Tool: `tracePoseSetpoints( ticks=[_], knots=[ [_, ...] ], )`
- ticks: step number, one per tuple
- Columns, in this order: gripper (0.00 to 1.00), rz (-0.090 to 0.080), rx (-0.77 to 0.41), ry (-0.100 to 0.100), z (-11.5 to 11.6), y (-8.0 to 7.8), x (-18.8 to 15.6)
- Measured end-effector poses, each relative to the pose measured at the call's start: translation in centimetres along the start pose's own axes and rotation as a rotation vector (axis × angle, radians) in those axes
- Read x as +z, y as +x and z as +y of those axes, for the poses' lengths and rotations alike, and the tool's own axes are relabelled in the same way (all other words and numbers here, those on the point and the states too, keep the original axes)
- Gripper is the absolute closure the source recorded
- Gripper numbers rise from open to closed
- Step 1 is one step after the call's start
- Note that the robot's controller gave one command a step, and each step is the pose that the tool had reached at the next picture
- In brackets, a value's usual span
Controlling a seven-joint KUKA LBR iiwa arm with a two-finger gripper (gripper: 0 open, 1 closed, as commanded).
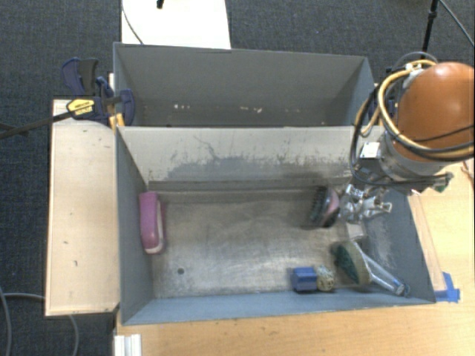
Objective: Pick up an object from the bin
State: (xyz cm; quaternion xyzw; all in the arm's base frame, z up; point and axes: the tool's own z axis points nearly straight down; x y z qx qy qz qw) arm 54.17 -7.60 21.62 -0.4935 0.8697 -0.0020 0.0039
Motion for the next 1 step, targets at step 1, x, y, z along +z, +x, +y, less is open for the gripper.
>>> tracePoseSetpoints(
  ticks=[1],
  knots=[
    [0.0, 0.003, 0.006, -0.007, 0.08, 0.07, 0.39]
  ],
)
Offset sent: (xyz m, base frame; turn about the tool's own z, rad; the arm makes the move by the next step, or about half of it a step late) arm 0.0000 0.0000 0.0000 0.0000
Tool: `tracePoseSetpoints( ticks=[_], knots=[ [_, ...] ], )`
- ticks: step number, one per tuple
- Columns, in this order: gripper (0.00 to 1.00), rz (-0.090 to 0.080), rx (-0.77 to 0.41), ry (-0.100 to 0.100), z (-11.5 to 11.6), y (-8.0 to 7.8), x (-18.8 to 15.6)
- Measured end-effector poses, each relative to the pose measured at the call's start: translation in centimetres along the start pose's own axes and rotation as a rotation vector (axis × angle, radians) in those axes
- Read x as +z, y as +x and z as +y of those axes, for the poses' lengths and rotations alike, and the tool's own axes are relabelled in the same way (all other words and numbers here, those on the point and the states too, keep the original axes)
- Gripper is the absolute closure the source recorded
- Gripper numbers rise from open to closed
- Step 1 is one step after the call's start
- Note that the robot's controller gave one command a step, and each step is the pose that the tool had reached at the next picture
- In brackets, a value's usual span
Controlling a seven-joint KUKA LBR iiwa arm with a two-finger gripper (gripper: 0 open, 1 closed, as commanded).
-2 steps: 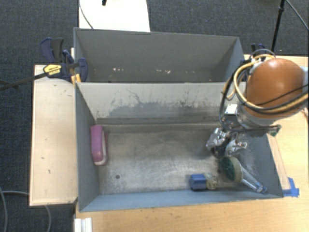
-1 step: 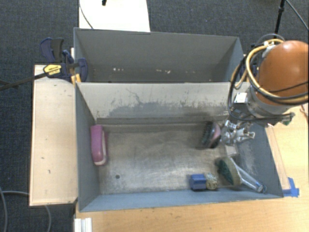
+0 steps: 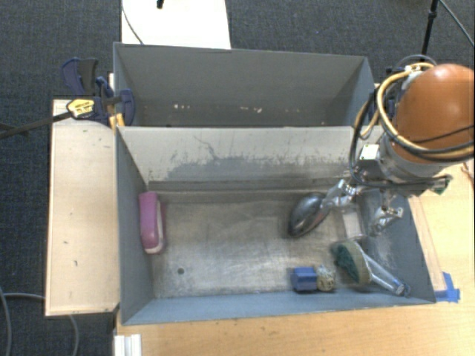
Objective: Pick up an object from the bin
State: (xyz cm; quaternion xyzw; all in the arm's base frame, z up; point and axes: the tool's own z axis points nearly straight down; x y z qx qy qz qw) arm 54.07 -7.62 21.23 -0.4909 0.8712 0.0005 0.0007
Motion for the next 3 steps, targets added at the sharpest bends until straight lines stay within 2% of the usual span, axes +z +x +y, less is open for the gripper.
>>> tracePoseSetpoints(
  ticks=[1, 2, 3],
  knots=[
    [1.0, 0.001, 0.006, -0.001, 0.0, 0.0, 0.0],
    [0.0, 0.002, 0.008, -0.002, 0.0, 0.0, 0.0],
    [0.0, 0.001, -0.004, -0.005, -2.8, -3.6, 12.6]
  ],
)
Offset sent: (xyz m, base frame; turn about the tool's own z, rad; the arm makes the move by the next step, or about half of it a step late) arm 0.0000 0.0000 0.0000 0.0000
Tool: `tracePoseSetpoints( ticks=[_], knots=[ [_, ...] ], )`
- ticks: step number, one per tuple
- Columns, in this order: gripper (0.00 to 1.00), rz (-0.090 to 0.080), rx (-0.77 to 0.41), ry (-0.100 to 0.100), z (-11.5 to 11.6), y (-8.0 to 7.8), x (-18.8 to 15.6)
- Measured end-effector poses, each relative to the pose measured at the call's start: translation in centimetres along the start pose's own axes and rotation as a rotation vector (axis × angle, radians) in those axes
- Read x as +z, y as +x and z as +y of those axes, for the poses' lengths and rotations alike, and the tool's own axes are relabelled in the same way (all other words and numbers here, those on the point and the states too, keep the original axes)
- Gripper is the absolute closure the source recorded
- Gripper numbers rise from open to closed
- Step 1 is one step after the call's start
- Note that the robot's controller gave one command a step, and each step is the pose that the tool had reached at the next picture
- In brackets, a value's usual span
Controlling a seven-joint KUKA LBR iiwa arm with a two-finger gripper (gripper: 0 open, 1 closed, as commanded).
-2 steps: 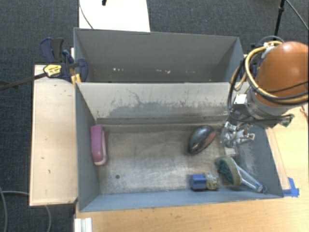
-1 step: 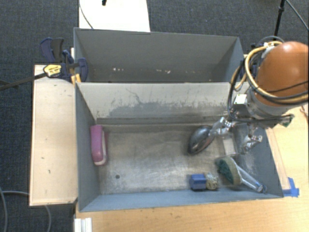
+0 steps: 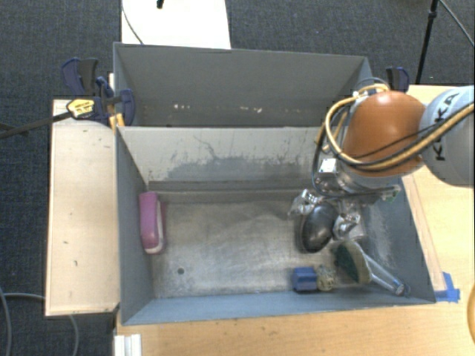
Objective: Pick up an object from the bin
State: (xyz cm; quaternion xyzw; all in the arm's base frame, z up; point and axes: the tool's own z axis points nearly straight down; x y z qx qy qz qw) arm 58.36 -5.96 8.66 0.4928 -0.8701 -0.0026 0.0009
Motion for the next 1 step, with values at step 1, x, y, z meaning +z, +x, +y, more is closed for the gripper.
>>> tracePoseSetpoints(
  ticks=[1],
  knots=[
    [1.0, -0.002, 0.006, 0.007, -0.24, 0.06, -0.54]
  ],
)
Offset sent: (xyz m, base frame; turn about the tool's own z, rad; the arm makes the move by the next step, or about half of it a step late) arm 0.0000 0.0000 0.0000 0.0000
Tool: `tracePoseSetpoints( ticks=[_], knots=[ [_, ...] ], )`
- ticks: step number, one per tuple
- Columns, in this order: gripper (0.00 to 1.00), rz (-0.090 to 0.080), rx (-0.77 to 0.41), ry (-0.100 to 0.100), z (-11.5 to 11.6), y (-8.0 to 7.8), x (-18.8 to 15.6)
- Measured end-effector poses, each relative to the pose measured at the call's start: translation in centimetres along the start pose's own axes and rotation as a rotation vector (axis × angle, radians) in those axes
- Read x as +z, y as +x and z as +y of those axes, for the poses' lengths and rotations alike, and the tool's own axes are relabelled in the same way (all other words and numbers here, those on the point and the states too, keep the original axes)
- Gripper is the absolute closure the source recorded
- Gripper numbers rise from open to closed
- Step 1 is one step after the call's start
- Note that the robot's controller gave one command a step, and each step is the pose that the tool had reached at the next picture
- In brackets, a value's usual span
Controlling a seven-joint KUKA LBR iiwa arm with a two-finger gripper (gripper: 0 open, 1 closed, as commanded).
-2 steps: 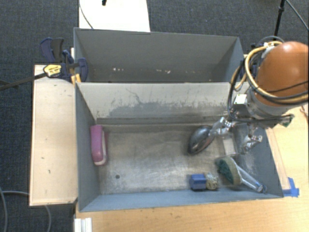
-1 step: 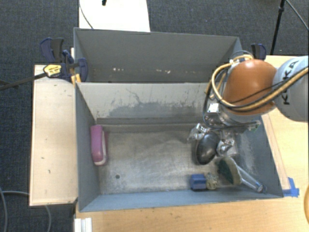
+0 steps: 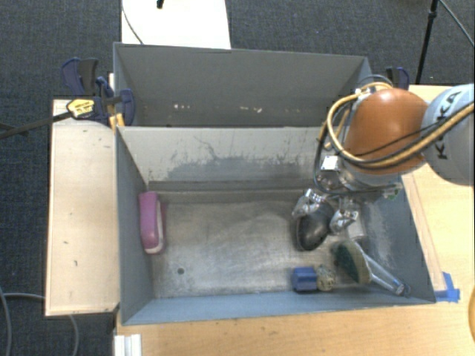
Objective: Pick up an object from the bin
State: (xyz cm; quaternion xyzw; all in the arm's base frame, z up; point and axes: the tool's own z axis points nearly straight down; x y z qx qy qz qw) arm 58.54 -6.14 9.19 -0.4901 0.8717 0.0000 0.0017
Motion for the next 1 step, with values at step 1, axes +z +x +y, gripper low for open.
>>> tracePoseSetpoints(
  ticks=[1],
  knots=[
    [1.0, -0.002, -0.044, 0.007, 0.26, 1.68, -14.79]
  ],
)
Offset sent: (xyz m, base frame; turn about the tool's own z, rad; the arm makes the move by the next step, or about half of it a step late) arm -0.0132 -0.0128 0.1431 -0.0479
